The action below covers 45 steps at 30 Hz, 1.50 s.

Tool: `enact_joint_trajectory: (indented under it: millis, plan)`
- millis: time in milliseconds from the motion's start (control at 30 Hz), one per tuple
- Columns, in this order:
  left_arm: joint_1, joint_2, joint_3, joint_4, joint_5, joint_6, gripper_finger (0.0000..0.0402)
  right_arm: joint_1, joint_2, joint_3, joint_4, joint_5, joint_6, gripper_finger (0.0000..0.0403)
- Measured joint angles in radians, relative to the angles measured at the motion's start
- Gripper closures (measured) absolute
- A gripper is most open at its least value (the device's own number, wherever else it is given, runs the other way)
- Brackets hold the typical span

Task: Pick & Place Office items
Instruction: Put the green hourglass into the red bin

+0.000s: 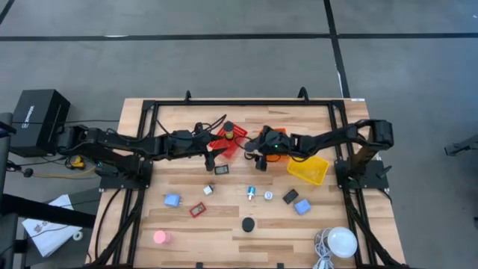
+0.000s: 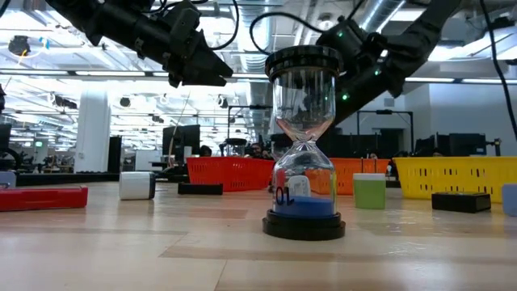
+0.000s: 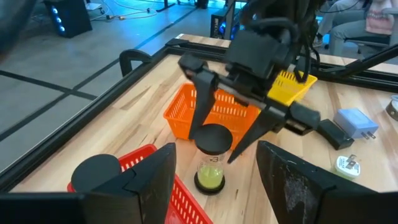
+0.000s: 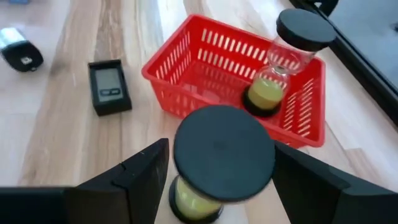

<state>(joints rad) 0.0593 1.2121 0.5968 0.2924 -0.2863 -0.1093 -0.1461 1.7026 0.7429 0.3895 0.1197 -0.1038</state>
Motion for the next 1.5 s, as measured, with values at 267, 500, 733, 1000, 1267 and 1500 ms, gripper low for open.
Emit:
enact_joint_trajectory:
  millis: [267, 500, 733, 1000, 1267, 1500]
  plan:
    - [0.0, 0.0, 0.0, -0.001, 0.0, 0.0, 0.0188, 0.009, -0.005, 0.027, -0.007, -0.009, -0.027, 0.0142]
    - [0.0, 0.0, 0.0, -0.001, 0.0, 0.0, 0.0188, 0.008, 0.014, 0.055, -0.073, -0.015, -0.027, 0.0142]
    - [0.0, 0.0, 0.0, -0.001, 0.0, 0.0, 0.0188, 0.008, 0.014, 0.055, -0.068, -0.015, -0.027, 0.0154]
    - [0.0, 0.0, 0.0, -0.001, 0.0, 0.0, 0.0188, 0.008, 0.013, 0.055, -0.067, -0.015, -0.027, 0.0203]
    - [0.0, 0.0, 0.0, 0.0, 0.0, 0.0, 0.0188, 0.009, 0.013, 0.09, -0.124, -0.015, -0.027, 0.0183]
    - [0.0, 0.0, 0.0, 0.0, 0.0, 0.0, 0.0188, -0.002, 0.013, 0.223, -0.207, -0.015, -0.028, 0.0204]
